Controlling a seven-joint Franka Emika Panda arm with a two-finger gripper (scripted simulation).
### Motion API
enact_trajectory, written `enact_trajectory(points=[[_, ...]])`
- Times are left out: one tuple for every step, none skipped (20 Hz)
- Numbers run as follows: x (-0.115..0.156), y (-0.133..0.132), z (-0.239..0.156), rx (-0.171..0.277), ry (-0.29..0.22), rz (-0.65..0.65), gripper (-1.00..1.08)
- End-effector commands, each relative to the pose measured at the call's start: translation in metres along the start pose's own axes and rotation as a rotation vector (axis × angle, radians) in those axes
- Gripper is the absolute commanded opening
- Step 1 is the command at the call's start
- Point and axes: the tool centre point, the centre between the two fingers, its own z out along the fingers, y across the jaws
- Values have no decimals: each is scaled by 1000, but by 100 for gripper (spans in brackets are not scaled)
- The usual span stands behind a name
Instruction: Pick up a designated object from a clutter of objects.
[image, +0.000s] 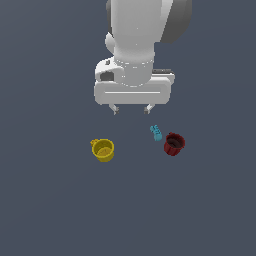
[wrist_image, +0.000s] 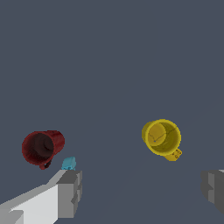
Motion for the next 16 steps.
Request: enact_trajectory(points=[[0,0,0,0,0,0,28],[0,-1,0,0,0,-1,28],[1,-3,0,2,-1,-3,28],[1,-6,1,4,-1,-7,28],[2,-10,1,7,-2,-11,28],[3,-13,1,8,-3,-14,28],[3,-14,1,9,-3,-16,28],[3,-14,1,9,-3,-16,28],[3,-13,1,9,-3,-15,28],[3,-13,2,10,-3,-14,28],[3,-12,3,12,-3,-13,28],[3,-11,5,16,-4,-11,28],[4,-10,8,21,-4,-8,28],[4,-8,11,26,-4,-4,28],[5,-6,14,33,-5,0,28],[5,-4,18,40,-5,6,28]])
